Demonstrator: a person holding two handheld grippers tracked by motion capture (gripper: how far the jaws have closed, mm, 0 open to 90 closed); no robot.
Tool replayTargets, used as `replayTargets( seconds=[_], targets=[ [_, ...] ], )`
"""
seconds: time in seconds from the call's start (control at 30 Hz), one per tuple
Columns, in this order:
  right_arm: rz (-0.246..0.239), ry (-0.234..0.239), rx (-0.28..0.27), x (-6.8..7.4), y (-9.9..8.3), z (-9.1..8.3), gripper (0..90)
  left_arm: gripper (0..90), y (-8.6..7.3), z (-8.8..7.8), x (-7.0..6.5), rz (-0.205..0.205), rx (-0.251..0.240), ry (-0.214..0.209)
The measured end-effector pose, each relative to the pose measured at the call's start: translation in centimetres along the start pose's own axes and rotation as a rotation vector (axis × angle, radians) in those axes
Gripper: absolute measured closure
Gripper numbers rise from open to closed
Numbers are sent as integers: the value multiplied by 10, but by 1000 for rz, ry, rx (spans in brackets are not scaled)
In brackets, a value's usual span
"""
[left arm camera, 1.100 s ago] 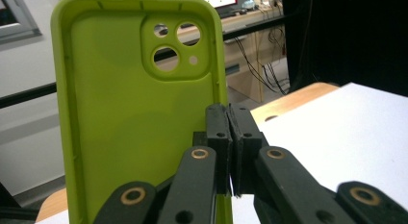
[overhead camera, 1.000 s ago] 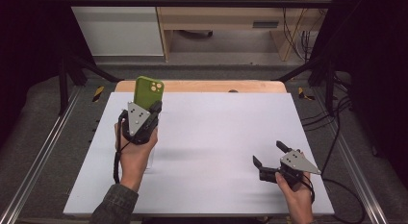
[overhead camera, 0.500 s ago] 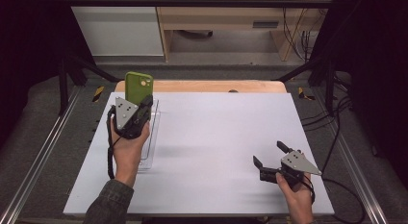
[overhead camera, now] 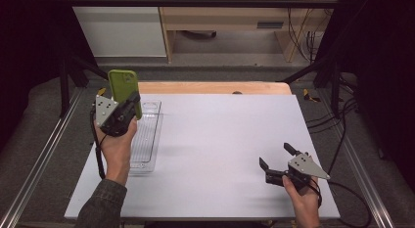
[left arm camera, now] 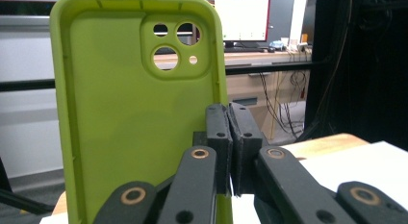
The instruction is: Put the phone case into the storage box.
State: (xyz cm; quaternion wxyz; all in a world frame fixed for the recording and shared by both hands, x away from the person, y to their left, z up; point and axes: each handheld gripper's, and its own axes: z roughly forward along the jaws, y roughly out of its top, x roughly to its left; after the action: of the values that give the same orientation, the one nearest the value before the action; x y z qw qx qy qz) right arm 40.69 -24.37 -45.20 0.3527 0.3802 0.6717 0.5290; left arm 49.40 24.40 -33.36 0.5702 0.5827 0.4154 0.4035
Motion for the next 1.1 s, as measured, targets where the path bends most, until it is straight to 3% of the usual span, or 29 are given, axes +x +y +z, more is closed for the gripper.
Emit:
replayTargets(
  seconds=[0.23, 0.5, 1.1],
  targets=[
    [-7, -1, -5, 0, 0, 0, 29, 873, -1, 3, 11, -21, -9, -10],
    [-10, 3, 2, 0, -2, 1, 28, 873, -4, 9, 12, -63, -27, -32],
    [-20, 18, 4, 3, -2, 2, 29, 872, 4, 30, 12, -41, -35, -38]
  ],
)
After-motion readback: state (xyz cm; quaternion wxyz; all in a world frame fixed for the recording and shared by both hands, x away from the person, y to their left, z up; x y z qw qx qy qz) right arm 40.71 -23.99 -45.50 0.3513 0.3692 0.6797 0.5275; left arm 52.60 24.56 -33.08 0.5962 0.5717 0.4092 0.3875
